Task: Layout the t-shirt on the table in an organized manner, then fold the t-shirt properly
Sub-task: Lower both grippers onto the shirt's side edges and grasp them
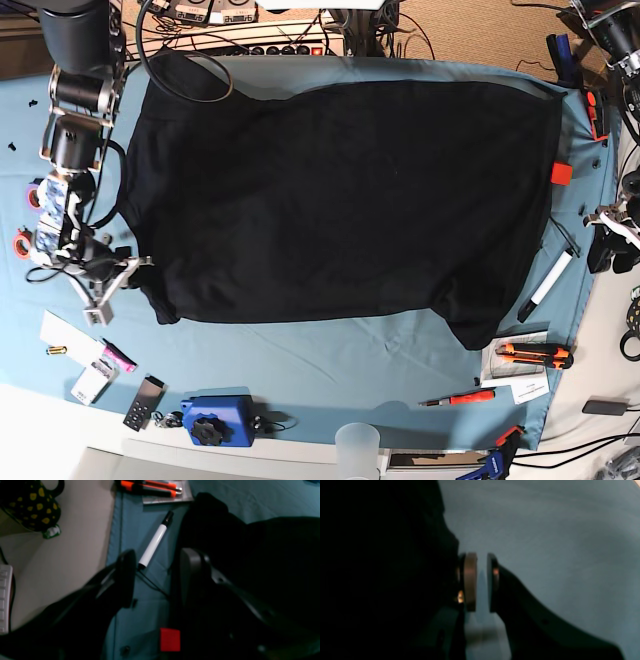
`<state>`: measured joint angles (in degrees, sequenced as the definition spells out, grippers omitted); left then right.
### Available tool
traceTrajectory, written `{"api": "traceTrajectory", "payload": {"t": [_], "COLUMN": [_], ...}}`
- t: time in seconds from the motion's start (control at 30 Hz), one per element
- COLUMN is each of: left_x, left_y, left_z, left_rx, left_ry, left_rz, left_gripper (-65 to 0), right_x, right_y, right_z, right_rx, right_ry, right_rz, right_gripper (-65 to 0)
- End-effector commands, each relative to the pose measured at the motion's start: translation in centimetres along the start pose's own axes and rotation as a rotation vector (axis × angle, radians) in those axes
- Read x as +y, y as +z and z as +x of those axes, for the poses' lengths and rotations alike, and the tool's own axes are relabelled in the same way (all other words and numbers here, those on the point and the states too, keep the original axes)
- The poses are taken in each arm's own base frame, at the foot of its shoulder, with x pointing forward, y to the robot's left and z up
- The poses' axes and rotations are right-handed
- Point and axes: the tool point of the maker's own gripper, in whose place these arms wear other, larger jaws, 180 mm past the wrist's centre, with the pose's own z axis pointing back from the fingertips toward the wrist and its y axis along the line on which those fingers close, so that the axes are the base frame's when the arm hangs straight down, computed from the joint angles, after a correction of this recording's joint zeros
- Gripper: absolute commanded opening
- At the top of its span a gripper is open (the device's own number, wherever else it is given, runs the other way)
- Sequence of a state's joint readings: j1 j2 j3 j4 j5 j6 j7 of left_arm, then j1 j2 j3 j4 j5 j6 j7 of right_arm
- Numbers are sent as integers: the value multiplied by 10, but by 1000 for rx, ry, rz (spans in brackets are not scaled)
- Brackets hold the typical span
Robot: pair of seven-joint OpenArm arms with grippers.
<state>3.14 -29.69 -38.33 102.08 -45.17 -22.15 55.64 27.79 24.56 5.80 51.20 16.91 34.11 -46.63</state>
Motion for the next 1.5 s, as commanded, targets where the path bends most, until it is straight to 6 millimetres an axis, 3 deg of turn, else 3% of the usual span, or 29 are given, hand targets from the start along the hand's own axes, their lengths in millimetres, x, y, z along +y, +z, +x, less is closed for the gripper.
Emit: {"api": "traceTrajectory", "payload": {"t": [0.0, 0.07, 0.13, 0.17, 0.27, 0.33, 0.37, 0.6, 0.8, 0.93, 1.0, 1.13, 1.2, 1.27, 1.3, 1.33, 1.47], "left_x": [2, 2, 2, 2, 2, 2, 2, 2, 2, -4, -9, -20, -24, -31, -37, -44, -82], "left_y": [5, 5, 5, 5, 5, 5, 5, 5, 4, 1, -1, -7, -9, -12, -15, -20, -43], "left_z": [19, 20, 20, 20, 20, 20, 20, 20, 18, 13, 10, 1, -2, -3, -3, -5, -21], "left_rx": [-53, -60, -59, -59, -59, -58, -57, -56, -50, -54, -58, -67, -70, -73, -71, -61, -10], "left_ry": [-28, -27, -28, -28, -28, -28, -30, -29, -26, -3, 19, 66, 86, 89, 80, 62, -73], "left_rz": [2, 1, 2, 2, 2, 3, 5, 5, 3, -8, -19, -43, -51, -70, -84, -99, -143], "left_gripper": [-354, -356, -395, -433, -569, -644, -650, -650, -650, -650, -650, -632, -508, -402, -385, -385, -386], "right_x": [-5, 7, 18, 23, 35, 39, 41, 72, 116, 138, 136, 112, 106, 105, 105, 105, 107], "right_y": [6, -1, -6, -8, -11, -8, -4, 47, 95, 114, 116, 117, 118, 118, 118, 118, 118], "right_z": [21, 11, -1, -9, -21, -19, -17, -8, -33, -50, -45, -38, -41, -45, -45, -45, -38], "right_rx": [-53, -20, 33, 67, 143, 140, 129, 42, -14, -37, -76, -73, -39, -17, -17, -19, -54], "right_ry": [5, -2, -5, -6, -5, 4, 11, 213, 413, 466, 454, 447, 447, 446, 445, 445, 446], "right_rz": [-7, 17, 38, 47, 68, 76, 80, 52, 50, 70, 47, -79, -98, -102, -102, -102, -97], "right_gripper": [-566, -567, -610, -650, -650, -650, -650, -650, -650, -650, -650, -650, -650, -564, -519, -493, -491]}}
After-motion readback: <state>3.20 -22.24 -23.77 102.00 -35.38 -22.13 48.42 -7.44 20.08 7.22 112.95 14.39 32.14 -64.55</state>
